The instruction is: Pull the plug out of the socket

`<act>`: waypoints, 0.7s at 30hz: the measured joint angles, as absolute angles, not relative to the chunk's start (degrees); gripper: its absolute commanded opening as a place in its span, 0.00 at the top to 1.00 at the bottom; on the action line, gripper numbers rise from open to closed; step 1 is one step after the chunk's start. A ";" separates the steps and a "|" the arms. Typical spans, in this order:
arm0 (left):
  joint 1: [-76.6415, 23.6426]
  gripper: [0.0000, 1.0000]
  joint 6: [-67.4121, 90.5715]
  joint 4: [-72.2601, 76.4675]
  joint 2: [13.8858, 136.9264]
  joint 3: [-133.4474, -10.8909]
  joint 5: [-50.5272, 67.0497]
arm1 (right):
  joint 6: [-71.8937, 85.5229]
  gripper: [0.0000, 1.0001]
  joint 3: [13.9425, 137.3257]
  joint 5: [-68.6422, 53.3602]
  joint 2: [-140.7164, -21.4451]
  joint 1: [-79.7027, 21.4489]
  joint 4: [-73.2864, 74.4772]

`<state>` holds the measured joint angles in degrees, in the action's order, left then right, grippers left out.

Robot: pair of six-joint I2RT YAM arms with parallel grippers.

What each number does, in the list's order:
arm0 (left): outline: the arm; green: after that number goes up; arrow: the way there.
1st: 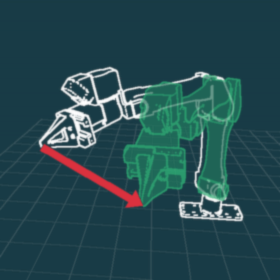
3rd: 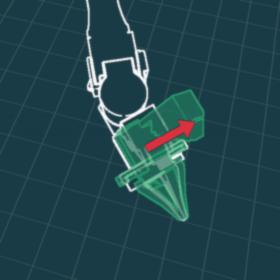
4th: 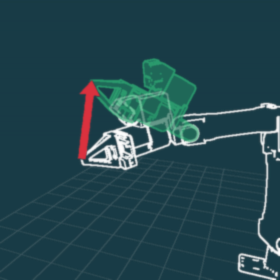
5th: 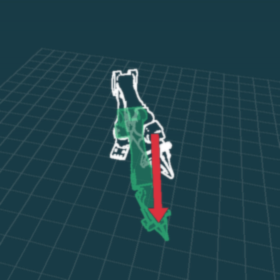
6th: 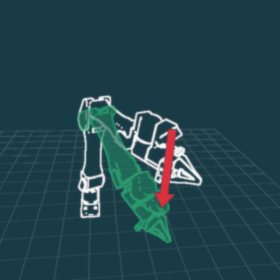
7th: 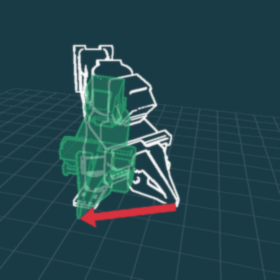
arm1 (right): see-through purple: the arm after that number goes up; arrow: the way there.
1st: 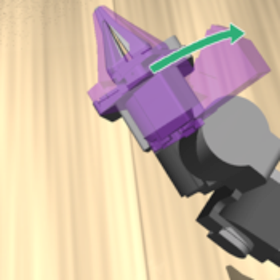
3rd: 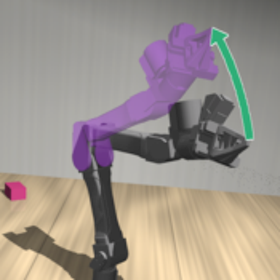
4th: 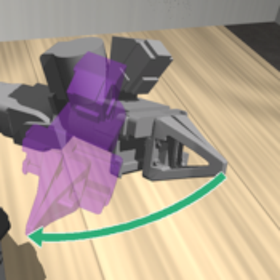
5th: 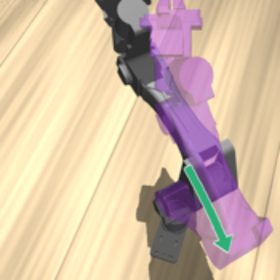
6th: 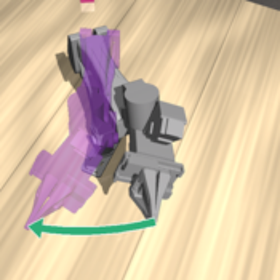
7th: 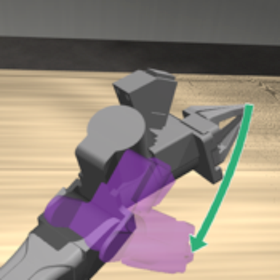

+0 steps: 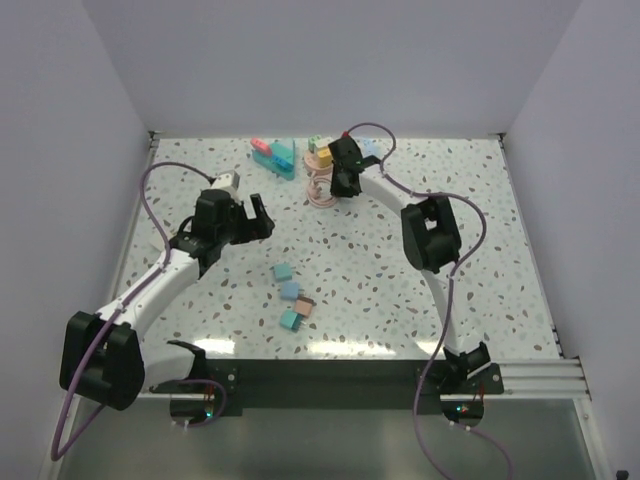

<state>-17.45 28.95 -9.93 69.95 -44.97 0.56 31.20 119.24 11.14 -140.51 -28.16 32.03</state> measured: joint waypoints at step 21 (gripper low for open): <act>-18.57 0.00 24.82 -2.33 84.18 -48.47 18.55 | 23.11 0.16 51.59 -1.69 -89.45 -30.92 39.05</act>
